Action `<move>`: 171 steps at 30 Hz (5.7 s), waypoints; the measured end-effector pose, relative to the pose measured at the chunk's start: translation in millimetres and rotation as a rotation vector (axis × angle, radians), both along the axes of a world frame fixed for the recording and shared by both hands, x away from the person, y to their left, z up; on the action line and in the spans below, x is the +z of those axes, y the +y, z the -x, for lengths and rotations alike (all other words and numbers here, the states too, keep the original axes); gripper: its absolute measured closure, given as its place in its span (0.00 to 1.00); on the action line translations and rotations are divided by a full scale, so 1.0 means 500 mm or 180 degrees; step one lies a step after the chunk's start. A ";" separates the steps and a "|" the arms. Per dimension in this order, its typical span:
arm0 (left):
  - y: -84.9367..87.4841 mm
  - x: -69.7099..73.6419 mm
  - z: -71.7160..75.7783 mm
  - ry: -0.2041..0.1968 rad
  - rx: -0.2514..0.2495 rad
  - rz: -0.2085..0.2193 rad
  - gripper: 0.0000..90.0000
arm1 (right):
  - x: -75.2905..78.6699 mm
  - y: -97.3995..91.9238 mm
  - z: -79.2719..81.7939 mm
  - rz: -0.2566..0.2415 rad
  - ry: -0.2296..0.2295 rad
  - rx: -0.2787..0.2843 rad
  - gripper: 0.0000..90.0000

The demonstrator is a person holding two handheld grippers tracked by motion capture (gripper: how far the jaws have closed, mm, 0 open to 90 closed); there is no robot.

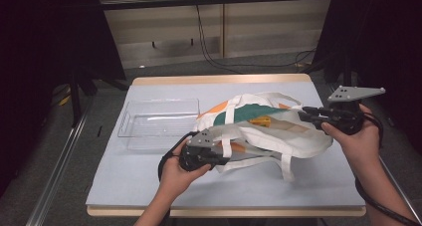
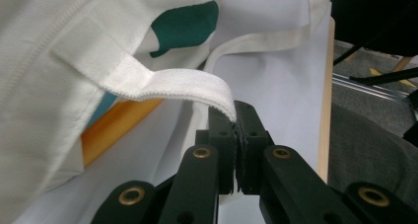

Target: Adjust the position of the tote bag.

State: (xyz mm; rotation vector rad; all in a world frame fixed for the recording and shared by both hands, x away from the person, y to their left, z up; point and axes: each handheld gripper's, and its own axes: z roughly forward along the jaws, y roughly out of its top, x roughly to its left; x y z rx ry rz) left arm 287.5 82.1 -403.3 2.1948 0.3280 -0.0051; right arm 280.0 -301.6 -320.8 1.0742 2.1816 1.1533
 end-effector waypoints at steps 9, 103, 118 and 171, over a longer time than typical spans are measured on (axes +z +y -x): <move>0.007 -0.001 0.003 0.0001 -0.0037 0.0014 0.98 | 0.024 -0.004 -0.019 -0.0154 0.0023 -0.0084 0.89; 0.044 -0.079 0.016 0.0268 -0.0031 -0.0257 0.98 | -0.003 0.066 -0.127 -0.0160 0.0238 -0.0055 0.88; 0.056 -0.100 0.024 0.0360 -0.0039 -0.0473 0.98 | -0.006 0.059 -0.148 -0.0231 0.0227 -0.0172 0.90; 0.067 -0.108 0.019 0.0408 -0.0067 -0.0497 0.98 | -0.030 0.065 -0.235 -0.0141 0.0353 -0.0345 0.91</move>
